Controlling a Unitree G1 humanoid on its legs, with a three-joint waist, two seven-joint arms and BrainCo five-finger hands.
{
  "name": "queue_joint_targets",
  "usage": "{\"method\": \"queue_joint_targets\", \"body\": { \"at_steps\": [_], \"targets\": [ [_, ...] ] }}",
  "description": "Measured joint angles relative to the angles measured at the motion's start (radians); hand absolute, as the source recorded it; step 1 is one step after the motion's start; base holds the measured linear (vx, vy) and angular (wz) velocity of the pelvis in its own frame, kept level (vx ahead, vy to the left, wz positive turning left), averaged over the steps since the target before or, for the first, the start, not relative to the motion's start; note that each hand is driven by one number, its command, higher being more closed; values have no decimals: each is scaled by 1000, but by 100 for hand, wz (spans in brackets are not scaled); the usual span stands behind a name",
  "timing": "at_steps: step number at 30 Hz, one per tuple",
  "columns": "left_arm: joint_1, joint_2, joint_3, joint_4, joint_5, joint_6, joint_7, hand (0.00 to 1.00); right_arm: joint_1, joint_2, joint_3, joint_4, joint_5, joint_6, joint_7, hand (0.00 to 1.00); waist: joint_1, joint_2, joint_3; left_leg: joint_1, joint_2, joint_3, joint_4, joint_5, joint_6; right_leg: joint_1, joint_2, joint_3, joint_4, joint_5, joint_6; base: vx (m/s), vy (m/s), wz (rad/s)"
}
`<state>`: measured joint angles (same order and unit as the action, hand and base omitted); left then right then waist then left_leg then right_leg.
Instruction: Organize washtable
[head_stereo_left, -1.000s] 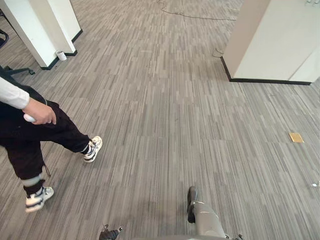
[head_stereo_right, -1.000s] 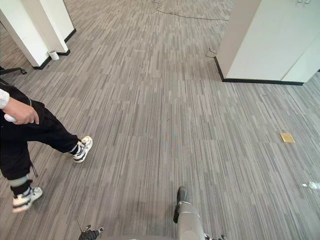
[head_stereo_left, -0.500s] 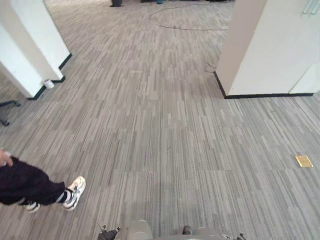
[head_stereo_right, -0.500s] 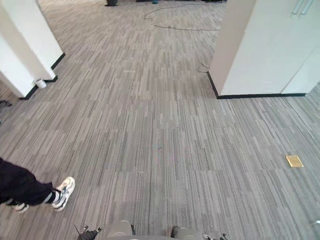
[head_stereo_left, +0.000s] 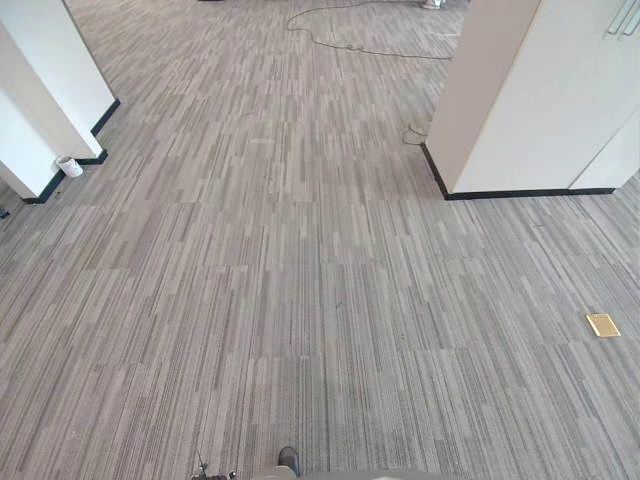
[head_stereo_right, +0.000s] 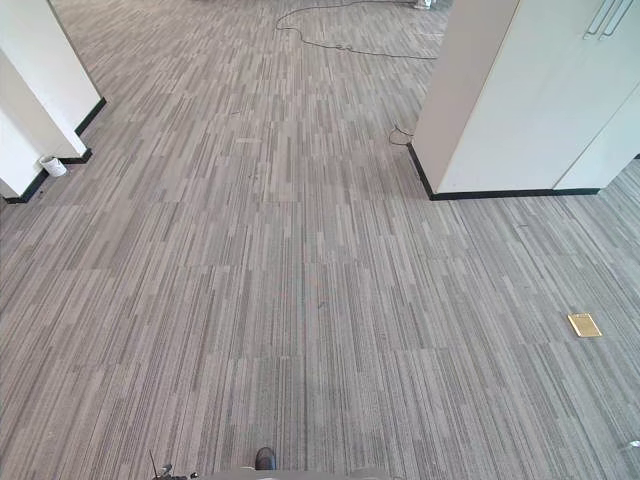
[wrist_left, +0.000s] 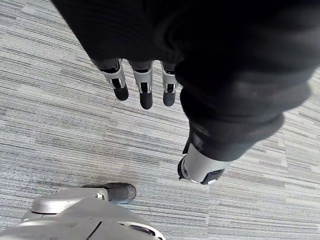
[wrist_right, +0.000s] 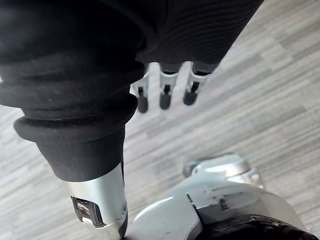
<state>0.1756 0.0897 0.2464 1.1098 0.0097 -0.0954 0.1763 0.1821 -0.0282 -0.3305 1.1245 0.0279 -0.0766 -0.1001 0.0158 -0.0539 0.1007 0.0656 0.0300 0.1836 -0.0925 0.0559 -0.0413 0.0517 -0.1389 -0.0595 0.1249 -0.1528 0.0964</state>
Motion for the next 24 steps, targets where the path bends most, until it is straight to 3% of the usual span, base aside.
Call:
{"method": "queue_joint_targets", "body": {
  "at_steps": [6, 14, 16, 17, 19, 22, 23, 24],
  "targets": [
    [0, 1, 1, 0, -2, -7, -2, 0, -23, -13, 51, 8, -41, -1, -10, 0, 1, -2, 2, -16, 1, -18, -1, 0, 0, 33, 4, -32, -76, 37, 0, 18, -8, 10],
    [-6, -1, 25, -6, -3, -21, -2, 0, -65, -25, 98, 28, -70, -2, -11, 0, 3, -12, 30, -38, 2, -17, 15, -3, 0, 28, 0, -51, -78, 40, 3, -1, -6, 5],
    [-23, 0, 33, -16, -3, -21, -1, 0, -79, -21, 99, 27, -74, -2, -10, 0, 9, -22, 49, -99, 5, -24, 112, -48, 5, 15, -7, -66, -72, 41, 5, -39, 7, 21],
    [-34, 0, 33, -23, -4, -21, -1, 0, -85, -21, 95, 27, -77, -2, -10, 0, 18, -22, 63, -151, 8, -35, 208, -103, 10, 12, -18, -82, -67, 32, 10, -51, 59, 31],
    [-39, -9, 33, -33, -6, -20, -1, 0, -86, -23, 73, 26, -77, -2, -10, 0, 28, -12, 79, -209, 14, -48, 355, -191, 21, 12, -26, -107, -22, -23, 20, -14, 98, 35],
    [-34, -3, 31, -44, -10, -19, -3, 0, -73, -18, 31, 18, -76, 3, -6, 0, 31, -19, 76, -262, -5, -16, 570, -321, 83, 24, -92, -160, 105, -124, 74, 151, 201, 46],
    [-32, -13, 27, -43, -10, -19, -4, 0, -62, -24, 9, 18, -75, 6, -4, 0, 30, -6, 69, -254, -12, 2, 593, -387, 81, 3, -124, -171, 263, -142, 84, 255, 249, 46],
    [-27, -11, 27, -38, -9, -16, -4, 0, -61, -20, -13, -3, -69, 6, -1, 0, 27, -11, 70, -227, -44, -16, 595, -411, 103, -96, -173, -144, 510, -110, 35, 264, 248, 41]
  ]
}}
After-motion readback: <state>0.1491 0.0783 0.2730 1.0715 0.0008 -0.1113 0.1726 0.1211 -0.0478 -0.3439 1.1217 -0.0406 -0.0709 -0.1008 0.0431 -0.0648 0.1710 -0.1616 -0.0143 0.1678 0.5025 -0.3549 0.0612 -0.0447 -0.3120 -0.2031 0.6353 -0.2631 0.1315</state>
